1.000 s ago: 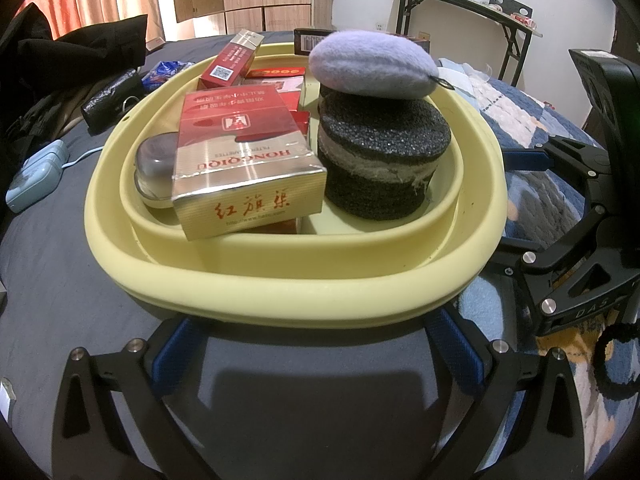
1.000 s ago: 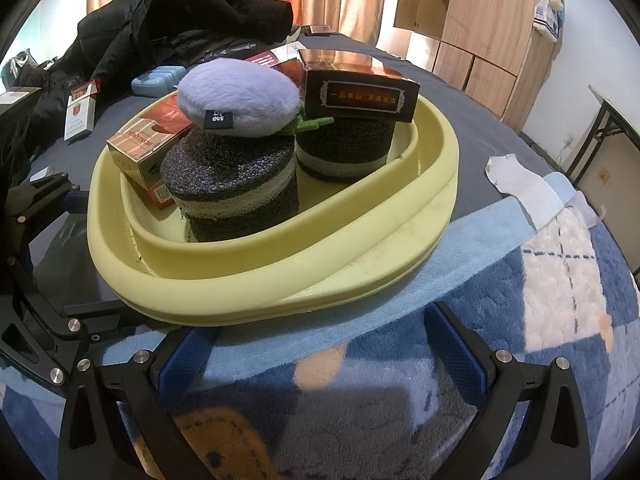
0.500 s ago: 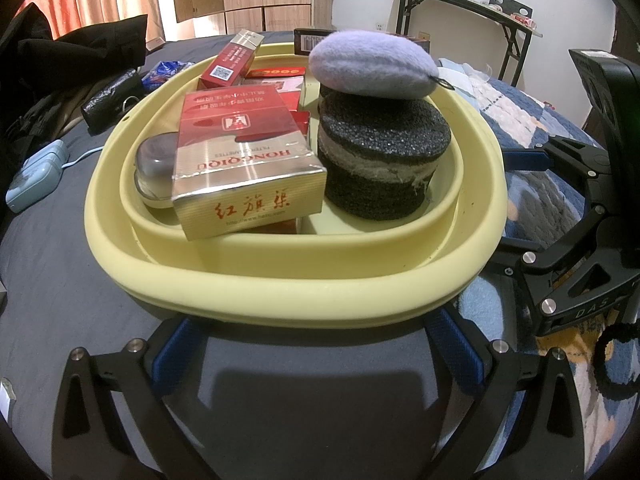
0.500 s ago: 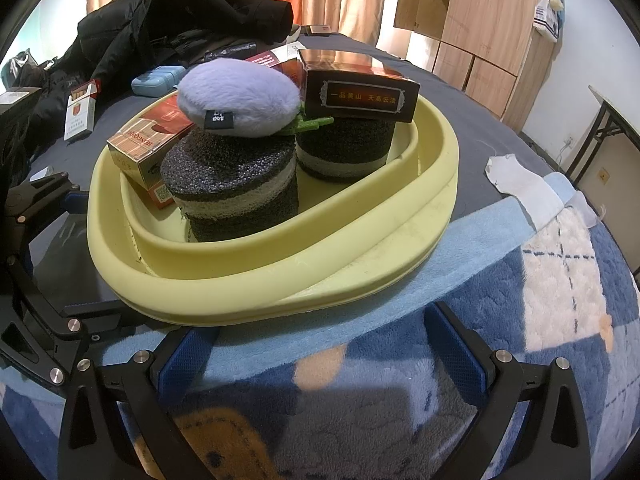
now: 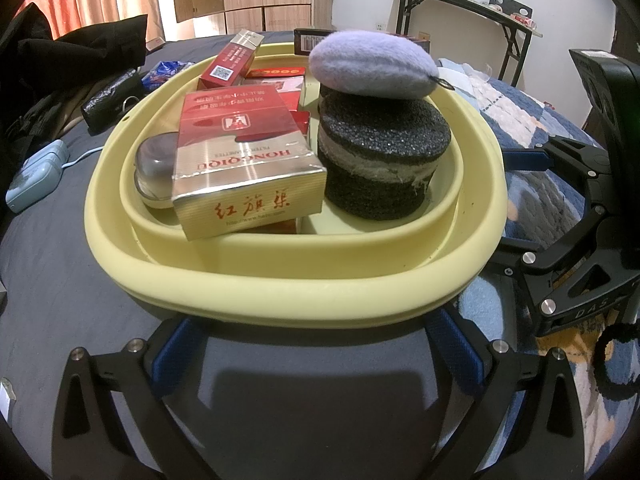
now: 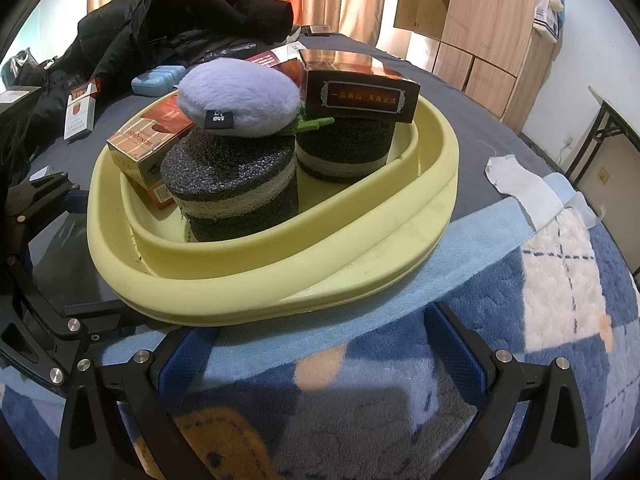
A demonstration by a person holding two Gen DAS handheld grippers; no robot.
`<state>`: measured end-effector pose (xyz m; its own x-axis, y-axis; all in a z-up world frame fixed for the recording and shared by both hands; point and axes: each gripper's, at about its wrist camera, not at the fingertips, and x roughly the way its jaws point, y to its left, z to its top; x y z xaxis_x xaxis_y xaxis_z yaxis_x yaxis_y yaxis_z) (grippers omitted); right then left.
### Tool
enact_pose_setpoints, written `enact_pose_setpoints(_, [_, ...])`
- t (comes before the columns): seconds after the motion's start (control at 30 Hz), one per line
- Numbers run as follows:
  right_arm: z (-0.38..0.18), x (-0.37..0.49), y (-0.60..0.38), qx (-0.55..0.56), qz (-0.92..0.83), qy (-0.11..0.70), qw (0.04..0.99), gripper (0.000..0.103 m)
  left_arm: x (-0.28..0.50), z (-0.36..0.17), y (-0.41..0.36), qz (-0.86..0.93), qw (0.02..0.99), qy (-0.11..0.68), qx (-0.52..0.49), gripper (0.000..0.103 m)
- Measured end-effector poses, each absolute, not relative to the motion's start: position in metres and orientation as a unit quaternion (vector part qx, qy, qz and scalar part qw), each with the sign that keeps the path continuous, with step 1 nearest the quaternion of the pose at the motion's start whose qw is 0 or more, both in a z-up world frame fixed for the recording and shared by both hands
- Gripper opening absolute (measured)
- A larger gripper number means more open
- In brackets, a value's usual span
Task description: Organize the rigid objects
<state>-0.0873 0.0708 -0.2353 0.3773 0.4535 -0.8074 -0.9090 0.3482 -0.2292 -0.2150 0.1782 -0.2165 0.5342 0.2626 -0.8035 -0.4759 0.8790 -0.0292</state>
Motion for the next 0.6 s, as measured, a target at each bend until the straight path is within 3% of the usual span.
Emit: enact_pose_setpoints(0.6, [-0.239, -0.097, 0.074, -0.351, 0.451, 0.325, 0.753, 0.103, -0.217, -0.217, 0.178, 0.213, 0.867, 0.433, -0.123, 0.103])
